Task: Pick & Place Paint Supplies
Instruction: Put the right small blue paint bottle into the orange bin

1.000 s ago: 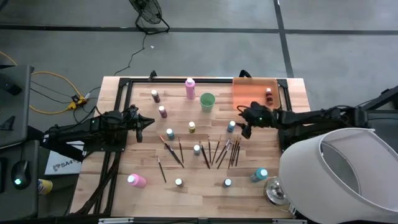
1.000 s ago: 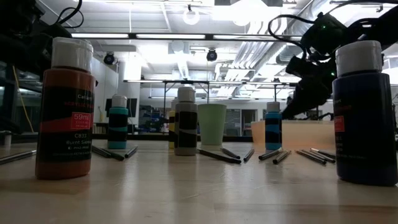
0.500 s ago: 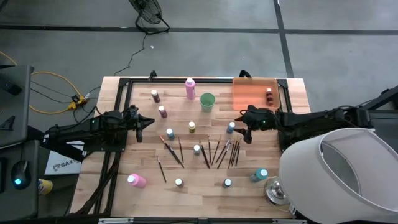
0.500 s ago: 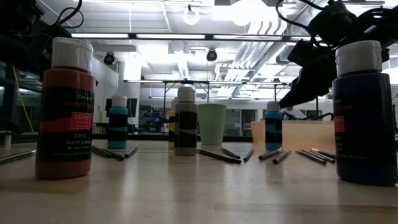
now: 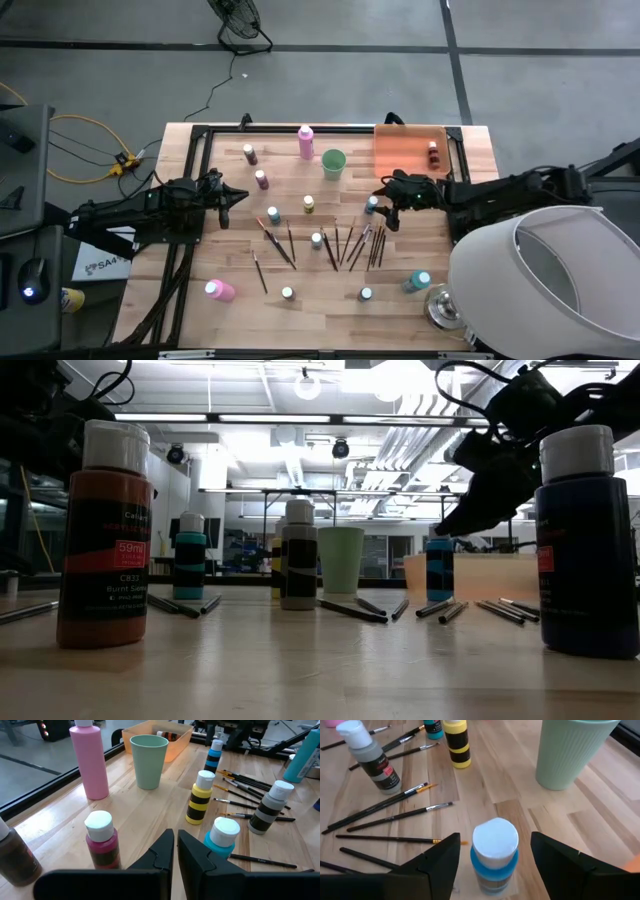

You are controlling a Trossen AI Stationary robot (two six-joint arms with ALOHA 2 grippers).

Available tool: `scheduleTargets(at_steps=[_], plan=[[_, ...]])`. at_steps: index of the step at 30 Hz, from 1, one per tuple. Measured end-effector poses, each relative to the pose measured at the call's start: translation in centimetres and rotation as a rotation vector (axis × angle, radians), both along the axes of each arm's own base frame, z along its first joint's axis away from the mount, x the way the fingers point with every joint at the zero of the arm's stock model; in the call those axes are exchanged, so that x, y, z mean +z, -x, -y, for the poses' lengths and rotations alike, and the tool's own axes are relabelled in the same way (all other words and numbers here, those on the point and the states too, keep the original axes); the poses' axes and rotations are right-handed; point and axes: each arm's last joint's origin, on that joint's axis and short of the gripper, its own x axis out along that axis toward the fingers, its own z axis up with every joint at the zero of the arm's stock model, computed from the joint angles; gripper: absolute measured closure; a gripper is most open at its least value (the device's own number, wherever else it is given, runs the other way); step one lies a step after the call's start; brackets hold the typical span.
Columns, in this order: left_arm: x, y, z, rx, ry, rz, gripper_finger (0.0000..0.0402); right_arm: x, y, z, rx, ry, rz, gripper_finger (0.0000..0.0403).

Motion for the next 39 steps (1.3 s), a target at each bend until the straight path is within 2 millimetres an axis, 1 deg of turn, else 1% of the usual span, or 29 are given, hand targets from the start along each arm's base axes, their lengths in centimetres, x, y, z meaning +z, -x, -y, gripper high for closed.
scheduleTargets(at_steps=[5, 13, 17, 20, 24, 27, 31, 35, 39], plan=[[0.0, 0.0, 0.0, 0.0, 0.0, 0.0, 0.038, 0.4, -0.2, -0.1, 0.001, 0.003, 0.043, 0.02], [0.0, 0.0, 0.0, 0.0, 0.0, 0.0, 0.038, 0.1, -0.1, -0.2, -0.006, -0.018, 0.013, 0.027], [0.0, 0.0, 0.0, 0.0, 0.0, 0.0, 0.038, 0.4, -0.3, -0.1, -0.052, -0.052, 0.043, 0.029], [0.0, 0.0, 0.0, 0.0, 0.0, 0.0, 0.038, 1.7, -1.0, 0.2, -0.156, -0.059, 0.086, 0.029], [0.0, 0.0, 0.0, 0.0, 0.0, 0.0, 0.038, 3.8, -1.9, 1.1, -0.34, 0.006, 0.115, 0.0286], [0.0, 0.0, 0.0, 0.0, 0.0, 0.0, 0.038, 5.6, -2.2, 2.2, -0.496, 0.079, 0.135, 0.0287], [0.0, 0.0, 0.0, 0.0, 0.0, 0.0, 0.038, 7.2, -2.0, 4.2, -0.709, 0.169, 0.151, 0.0289], [0.0, 0.0, 0.0, 0.0, 0.0, 0.0, 0.038, 7.5, -1.0, 6.3, -0.921, 0.222, 0.155, 0.0285], [0.0, 0.0, 0.0, 0.0, 0.0, 0.0, 0.038, 7.2, 0.1, 8.0, -1.052, 0.187, 0.151, 0.0288]])
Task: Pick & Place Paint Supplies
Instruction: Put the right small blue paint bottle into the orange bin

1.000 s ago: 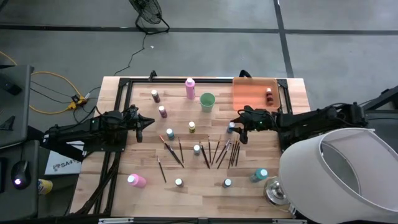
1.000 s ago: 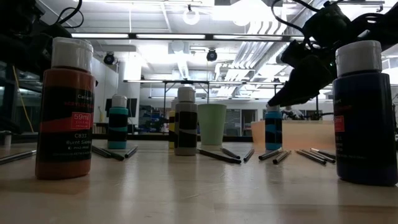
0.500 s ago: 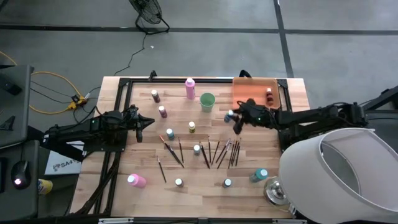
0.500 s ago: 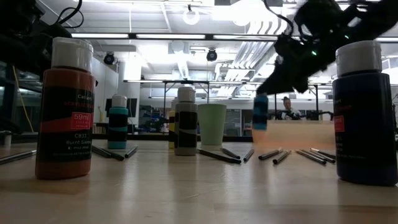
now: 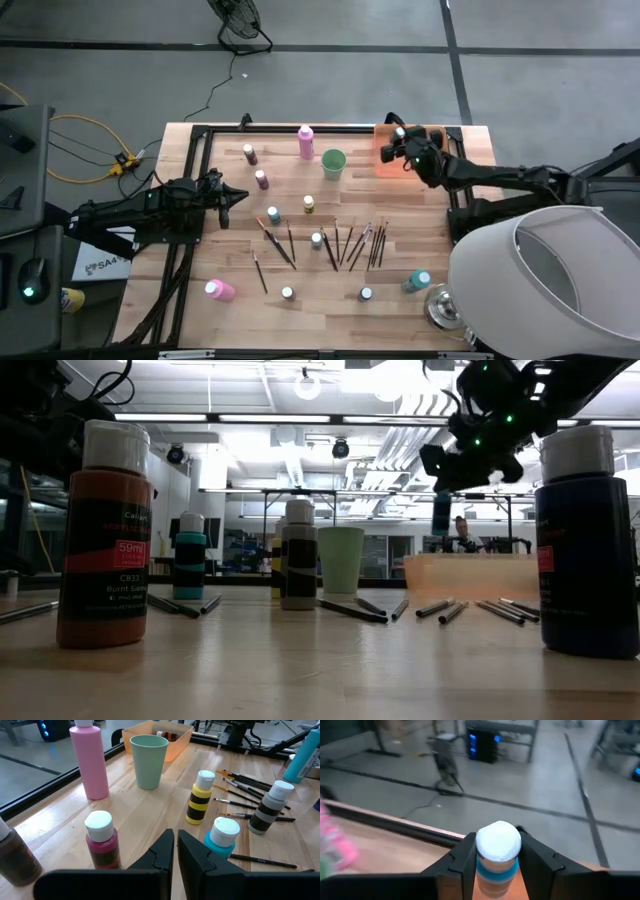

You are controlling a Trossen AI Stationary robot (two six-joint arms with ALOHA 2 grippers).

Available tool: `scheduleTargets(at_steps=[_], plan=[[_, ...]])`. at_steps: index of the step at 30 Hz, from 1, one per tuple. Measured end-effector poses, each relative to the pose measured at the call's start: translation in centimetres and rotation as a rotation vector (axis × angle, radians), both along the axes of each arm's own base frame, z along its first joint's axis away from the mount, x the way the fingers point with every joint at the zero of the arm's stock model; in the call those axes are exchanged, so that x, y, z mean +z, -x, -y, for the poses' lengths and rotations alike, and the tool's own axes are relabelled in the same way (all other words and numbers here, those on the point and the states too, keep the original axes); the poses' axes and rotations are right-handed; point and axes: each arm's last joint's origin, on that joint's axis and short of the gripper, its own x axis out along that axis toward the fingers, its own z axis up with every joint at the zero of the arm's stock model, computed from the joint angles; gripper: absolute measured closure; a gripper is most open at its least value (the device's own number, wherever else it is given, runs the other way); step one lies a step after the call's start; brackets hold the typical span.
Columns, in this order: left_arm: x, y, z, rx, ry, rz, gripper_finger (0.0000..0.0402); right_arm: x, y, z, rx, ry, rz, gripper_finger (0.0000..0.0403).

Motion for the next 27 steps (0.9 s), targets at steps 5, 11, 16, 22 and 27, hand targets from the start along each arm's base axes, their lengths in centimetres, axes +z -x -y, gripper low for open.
scheduleTargets(at_steps=[5, 11, 16, 22, 27], plan=[[0.0, 0.0, 0.0, 0.0, 0.0, 0.0, 0.038, -0.7, 1.6, 1.6, -0.125, -0.064, -0.009, 0.0285], [0.0, 0.0, 0.0, 0.0, 0.0, 0.0, 0.038, -1.5, 3.0, 3.0, -0.256, -0.123, 0.018, 0.0286], [0.0, 0.0, 0.0, 0.0, 0.0, 0.0, 0.038, -2.5, 3.7, 3.6, -0.359, -0.186, 0.064, 0.0282], [0.0, 0.0, 0.0, 0.0, 0.0, 0.0, 0.038, -3.8, 4.2, 4.5, -0.486, -0.202, 0.079, 0.0285], [0.0, 0.0, 0.0, 0.0, 0.0, 0.0, 0.038, -4.9, 4.3, 5.3, -0.567, -0.212, 0.101, 0.0278]])
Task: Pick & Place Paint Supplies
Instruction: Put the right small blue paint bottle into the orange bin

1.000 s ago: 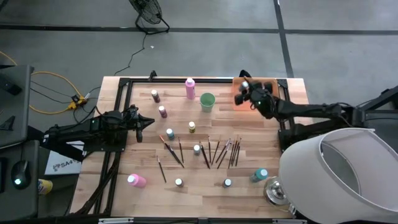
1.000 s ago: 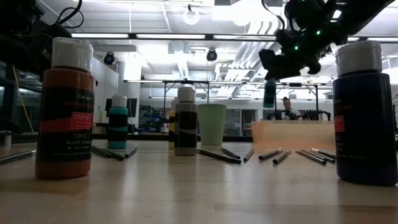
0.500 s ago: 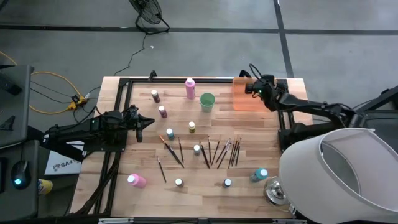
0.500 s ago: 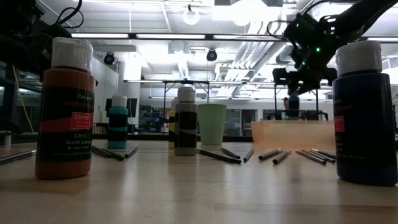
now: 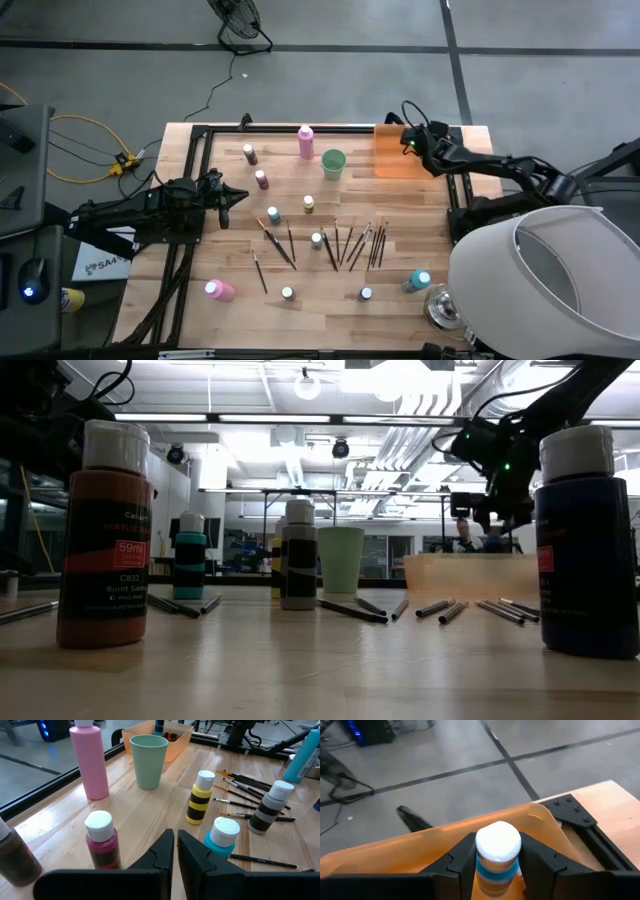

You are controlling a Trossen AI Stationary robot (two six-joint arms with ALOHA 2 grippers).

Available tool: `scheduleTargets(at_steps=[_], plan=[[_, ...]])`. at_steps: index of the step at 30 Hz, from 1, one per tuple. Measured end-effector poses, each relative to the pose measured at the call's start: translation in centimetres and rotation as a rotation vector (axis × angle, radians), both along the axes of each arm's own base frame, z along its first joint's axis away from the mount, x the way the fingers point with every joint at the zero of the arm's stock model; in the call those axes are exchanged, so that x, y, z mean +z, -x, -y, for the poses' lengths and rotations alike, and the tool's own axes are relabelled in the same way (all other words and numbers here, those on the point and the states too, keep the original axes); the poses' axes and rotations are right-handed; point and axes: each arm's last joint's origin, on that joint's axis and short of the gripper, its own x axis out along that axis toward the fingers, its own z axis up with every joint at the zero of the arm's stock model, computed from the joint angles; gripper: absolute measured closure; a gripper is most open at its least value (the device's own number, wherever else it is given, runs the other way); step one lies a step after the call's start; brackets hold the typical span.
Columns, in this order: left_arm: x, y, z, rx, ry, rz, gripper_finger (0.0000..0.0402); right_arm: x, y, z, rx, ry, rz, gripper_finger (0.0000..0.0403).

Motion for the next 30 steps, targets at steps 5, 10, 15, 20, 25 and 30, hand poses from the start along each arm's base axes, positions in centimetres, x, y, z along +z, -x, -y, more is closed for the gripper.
scheduleTargets(at_steps=[5, 10, 15, 20, 25, 30], plan=[[0.0, 0.0, 0.0, 0.0, 0.0, 0.0, 0.038, -1.0, 0.1, 0.8, -0.042, -0.013, -0.012, 0.0283], [0.0, 0.0, 0.0, 0.0, 0.0, 0.0, 0.038, -1.7, -0.2, 1.6, -0.06, 0.008, 0.008, 0.0276], [0.0, 0.0, 0.0, 0.0, 0.0, 0.0, 0.038, -2.4, -0.1, 2.0, -0.094, 0.015, -0.034, 0.0276], [0.0, 0.0, 0.0, 0.0, 0.0, 0.0, 0.038, -2.4, -0.1, 2.0, -0.101, 0.021, -0.047, 0.0278], [0.0, 0.0, 0.0, 0.0, 0.0, 0.0, 0.038, -2.5, -0.2, 2.0, -0.078, 0.005, -0.052, 0.0246], [0.0, 0.0, 0.0, 0.0, 0.0, 0.0, 0.038, -2.5, -0.3, 2.0, -0.056, -0.007, -0.054, 0.0198]])
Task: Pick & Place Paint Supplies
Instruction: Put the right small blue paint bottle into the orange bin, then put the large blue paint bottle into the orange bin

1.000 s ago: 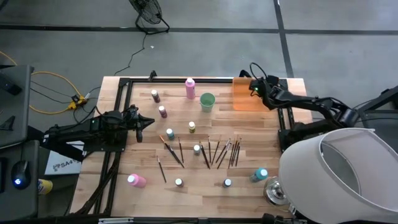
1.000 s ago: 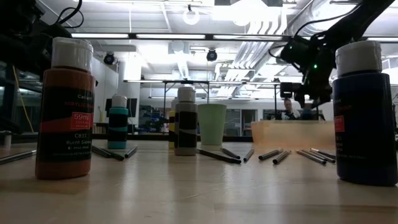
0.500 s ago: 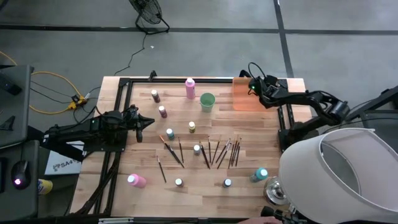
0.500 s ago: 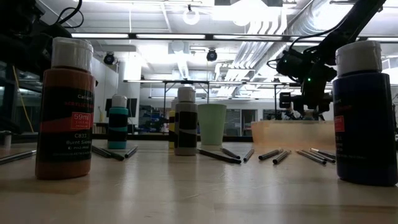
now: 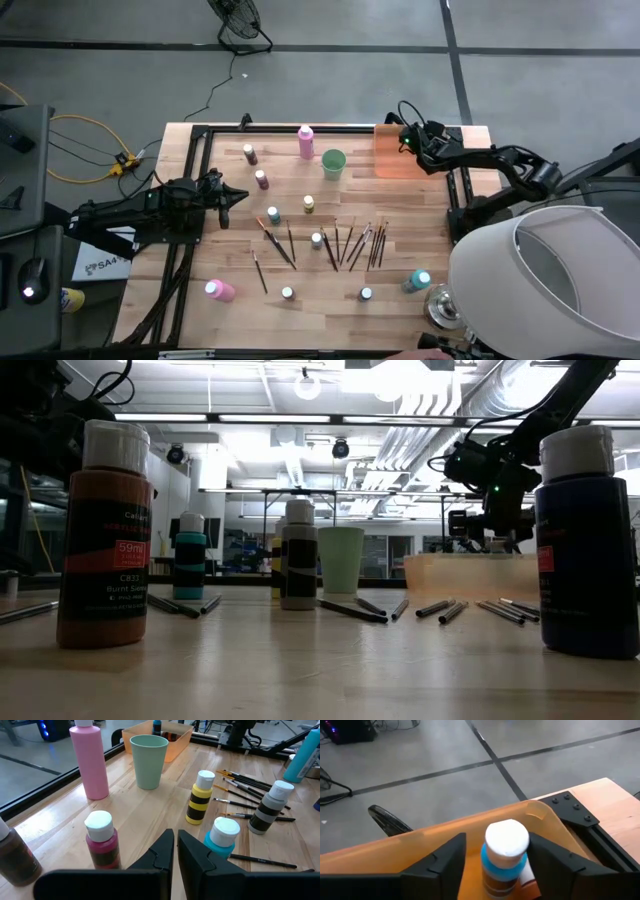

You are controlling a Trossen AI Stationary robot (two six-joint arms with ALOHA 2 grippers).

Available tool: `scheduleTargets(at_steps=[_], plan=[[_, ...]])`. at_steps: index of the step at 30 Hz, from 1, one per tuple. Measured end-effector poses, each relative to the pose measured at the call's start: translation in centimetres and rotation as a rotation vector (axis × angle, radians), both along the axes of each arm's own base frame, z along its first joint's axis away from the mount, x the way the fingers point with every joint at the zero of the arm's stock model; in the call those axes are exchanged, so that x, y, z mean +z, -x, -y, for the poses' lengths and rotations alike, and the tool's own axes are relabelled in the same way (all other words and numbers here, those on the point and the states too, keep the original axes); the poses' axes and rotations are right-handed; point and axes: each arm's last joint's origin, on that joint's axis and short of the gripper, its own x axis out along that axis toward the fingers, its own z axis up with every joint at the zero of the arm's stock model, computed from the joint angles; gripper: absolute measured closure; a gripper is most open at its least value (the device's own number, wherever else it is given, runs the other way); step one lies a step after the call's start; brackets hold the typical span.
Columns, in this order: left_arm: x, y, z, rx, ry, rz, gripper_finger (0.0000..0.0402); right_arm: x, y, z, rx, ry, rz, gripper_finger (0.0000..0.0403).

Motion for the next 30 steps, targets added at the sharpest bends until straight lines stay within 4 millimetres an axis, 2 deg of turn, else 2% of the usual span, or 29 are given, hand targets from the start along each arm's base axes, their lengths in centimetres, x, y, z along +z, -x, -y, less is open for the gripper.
scheduleTargets(at_steps=[5, 10, 24, 30], plan=[[0.0, 0.0, 0.0, 0.0, 0.0, 0.0, 0.038, 0.4, -0.3, -0.3, 0.073, -0.022, -0.014, 0.0154], [0.0, 0.0, 0.0, 0.0, 0.0, 0.0, 0.038, 1.5, 0.0, -1.0, 0.14, -0.049, -0.05, 0.013], [0.0, 0.0, 0.0, 0.0, 0.0, 0.0, 0.038, 5.1, 1.4, -6.6, 0.37, -0.156, -0.053, 0.0132], [0.0, 0.0, 0.0, 0.0, 0.0, 0.0, 0.038, 6.1, 0.9, -9.1, 0.596, -0.184, -0.033, 0.0133]])
